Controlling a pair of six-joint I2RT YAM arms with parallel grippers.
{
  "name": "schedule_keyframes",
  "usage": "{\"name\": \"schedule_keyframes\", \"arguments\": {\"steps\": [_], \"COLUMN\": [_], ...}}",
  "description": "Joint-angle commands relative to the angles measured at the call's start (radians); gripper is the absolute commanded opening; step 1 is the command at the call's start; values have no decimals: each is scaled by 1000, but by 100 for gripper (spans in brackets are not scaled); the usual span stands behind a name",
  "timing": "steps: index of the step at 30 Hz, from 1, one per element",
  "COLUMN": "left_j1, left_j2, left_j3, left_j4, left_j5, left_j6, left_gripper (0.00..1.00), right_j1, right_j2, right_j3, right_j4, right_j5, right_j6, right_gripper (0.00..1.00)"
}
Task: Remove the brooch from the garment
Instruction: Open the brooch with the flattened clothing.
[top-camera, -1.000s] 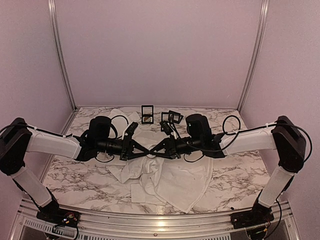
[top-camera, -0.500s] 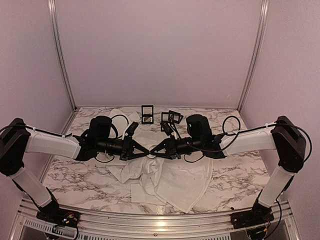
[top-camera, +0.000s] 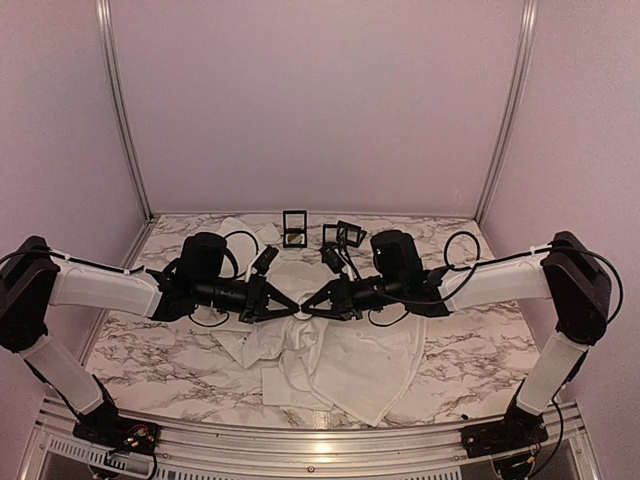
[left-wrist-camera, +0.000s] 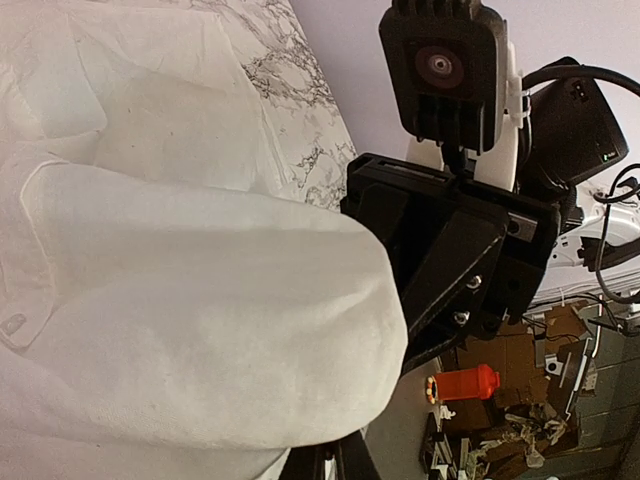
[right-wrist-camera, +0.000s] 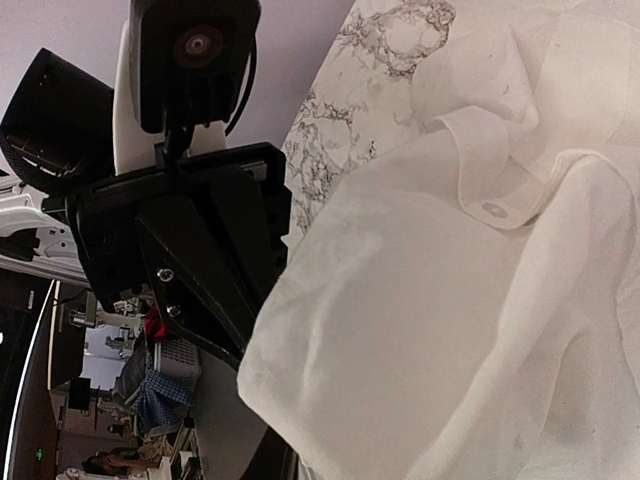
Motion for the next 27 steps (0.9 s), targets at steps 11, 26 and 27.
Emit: {"name": "schedule_keyframes", "arguments": {"steps": [11,26,27], "left_j1": [-19,-11,-11], "left_j2": [-37,-56,-54], "left_j3": [57,73,76], "left_j4": [-124,-261,-269], "left_j5": [5,-26,-29], "left_j6": [57,133,140], "left_gripper": [0,0,0], "right_j1": [17,17,17], "right_j2": [4,-24,-28], "right_j3": [76,77,76], "right_j4": [-74,-100,-105], "right_j5": [62,72,72], "right_j6": [-77,-104,-105], "right_gripper": [13,14,14]}}
